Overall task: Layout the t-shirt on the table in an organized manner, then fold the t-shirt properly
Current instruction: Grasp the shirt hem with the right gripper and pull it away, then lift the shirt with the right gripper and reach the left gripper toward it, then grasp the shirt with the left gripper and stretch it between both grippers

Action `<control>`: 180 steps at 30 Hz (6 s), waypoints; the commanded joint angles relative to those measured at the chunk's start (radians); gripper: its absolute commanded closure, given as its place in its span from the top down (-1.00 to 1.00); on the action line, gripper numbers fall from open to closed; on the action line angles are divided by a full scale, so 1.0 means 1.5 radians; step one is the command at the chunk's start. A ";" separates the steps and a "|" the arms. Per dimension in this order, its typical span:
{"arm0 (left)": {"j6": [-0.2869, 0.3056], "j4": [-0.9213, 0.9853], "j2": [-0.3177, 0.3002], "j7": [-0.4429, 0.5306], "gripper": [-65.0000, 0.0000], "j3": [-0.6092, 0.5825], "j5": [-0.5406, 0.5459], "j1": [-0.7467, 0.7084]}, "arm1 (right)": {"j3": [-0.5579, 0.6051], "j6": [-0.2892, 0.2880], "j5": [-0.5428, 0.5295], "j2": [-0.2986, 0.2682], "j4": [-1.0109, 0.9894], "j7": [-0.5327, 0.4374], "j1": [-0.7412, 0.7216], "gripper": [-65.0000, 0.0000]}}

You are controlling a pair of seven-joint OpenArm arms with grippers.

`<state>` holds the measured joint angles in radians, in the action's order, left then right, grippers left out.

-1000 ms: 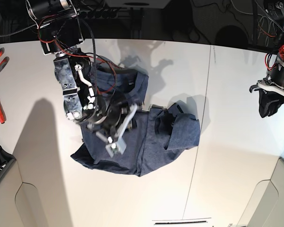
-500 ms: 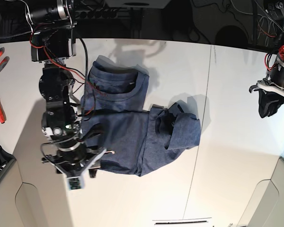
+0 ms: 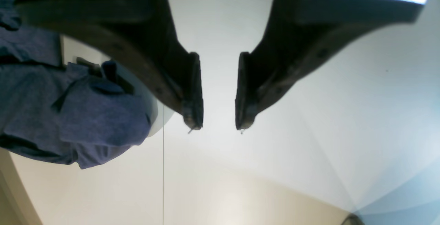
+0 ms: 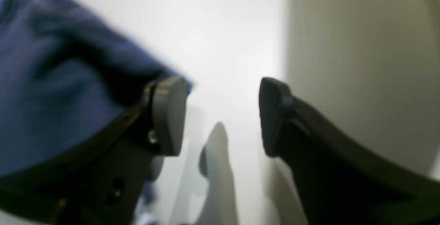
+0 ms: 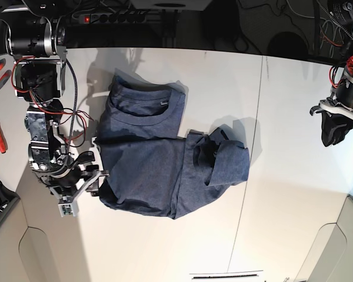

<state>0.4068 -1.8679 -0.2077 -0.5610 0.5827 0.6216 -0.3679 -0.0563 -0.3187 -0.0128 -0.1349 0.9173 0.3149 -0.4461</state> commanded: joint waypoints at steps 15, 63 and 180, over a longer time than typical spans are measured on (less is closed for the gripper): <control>0.006 -0.009 -0.007 0.020 -0.39 0.003 0.004 0.004 | -0.001 -0.055 -0.045 0.005 0.009 -0.053 -0.018 0.03; 0.006 -0.009 -0.006 0.028 -0.39 0.003 -0.008 0.004 | -0.001 -0.149 -0.398 0.086 0.486 0.482 -0.278 -1.00; -0.160 0.598 0.198 0.213 -0.31 -0.494 -0.322 0.435 | 0.109 -0.014 -0.068 0.190 0.381 0.237 -0.215 -1.00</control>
<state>0.1650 -0.9569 0.0826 -0.2661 -0.1570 0.1322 0.2611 0.1085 -0.3428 -0.1074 0.1448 1.4723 0.7029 -0.7292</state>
